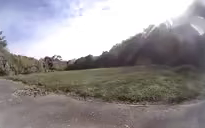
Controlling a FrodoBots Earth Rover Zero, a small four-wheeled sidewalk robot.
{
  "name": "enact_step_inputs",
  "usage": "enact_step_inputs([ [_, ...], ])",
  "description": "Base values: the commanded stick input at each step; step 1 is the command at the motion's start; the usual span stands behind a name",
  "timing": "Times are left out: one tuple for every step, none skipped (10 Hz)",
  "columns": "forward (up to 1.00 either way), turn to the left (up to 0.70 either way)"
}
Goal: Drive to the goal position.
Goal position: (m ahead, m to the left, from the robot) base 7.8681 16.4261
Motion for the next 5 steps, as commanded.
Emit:
enact_step_inputs([
  [0.0,0.45],
  [0.0,0.45],
  [0.0,0.45],
  [0.0,0.45],
  [0.0,0.45],
])
